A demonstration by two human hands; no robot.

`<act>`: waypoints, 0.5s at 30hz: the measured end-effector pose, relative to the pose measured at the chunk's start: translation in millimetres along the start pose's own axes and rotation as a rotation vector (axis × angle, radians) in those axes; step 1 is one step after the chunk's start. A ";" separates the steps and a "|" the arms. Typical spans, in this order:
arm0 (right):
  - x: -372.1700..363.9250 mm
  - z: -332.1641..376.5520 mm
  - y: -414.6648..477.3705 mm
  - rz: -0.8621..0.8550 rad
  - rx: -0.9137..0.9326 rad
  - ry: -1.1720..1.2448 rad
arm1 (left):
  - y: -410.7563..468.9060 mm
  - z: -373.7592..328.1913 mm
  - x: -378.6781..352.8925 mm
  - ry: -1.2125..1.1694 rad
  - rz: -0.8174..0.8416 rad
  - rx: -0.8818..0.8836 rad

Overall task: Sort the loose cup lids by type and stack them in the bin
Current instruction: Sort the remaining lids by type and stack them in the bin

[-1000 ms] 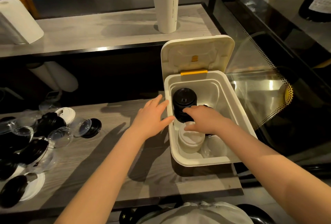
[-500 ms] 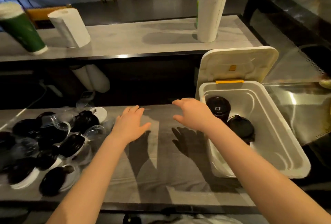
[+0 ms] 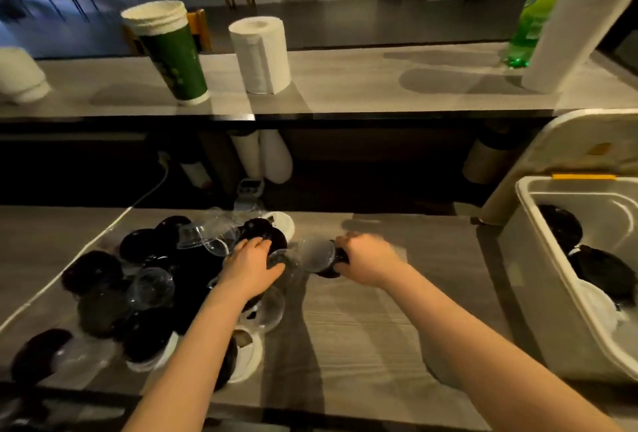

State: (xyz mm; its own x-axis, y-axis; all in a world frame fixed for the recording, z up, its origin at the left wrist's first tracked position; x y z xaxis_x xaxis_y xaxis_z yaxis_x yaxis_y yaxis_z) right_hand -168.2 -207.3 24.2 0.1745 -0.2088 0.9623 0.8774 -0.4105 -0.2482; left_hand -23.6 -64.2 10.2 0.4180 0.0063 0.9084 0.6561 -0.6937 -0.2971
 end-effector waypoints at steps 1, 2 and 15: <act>-9.1 8.2 9.9 0.031 -0.009 0.010 | 2.9 12.4 0.3 -0.008 0.012 0.014; -18.7 14.6 19.8 0.072 -0.021 0.024 | 6.1 22.8 -0.3 -0.010 0.023 0.020; -54.5 39.2 85.5 0.047 -0.212 0.083 | 23.3 76.2 8.4 -0.038 0.005 -0.134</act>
State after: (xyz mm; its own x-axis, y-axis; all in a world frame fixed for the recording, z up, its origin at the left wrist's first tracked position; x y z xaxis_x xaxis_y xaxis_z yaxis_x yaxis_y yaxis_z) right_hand -85.2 -196.3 -45.2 0.1680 -0.3005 0.9389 0.7544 -0.5739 -0.3187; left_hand 43.1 -25.5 -11.5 0.4464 0.0280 0.8944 0.5648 -0.7841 -0.2574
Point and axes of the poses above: each hand's wrist, its own y-axis towards the middle knuckle, its own x-axis out of the back of the hand, z = x × y, the point moved 4 cm from there along y, towards the middle knuckle, and after that the axes turned 9 degrees about -y, right-handed, at the moved point
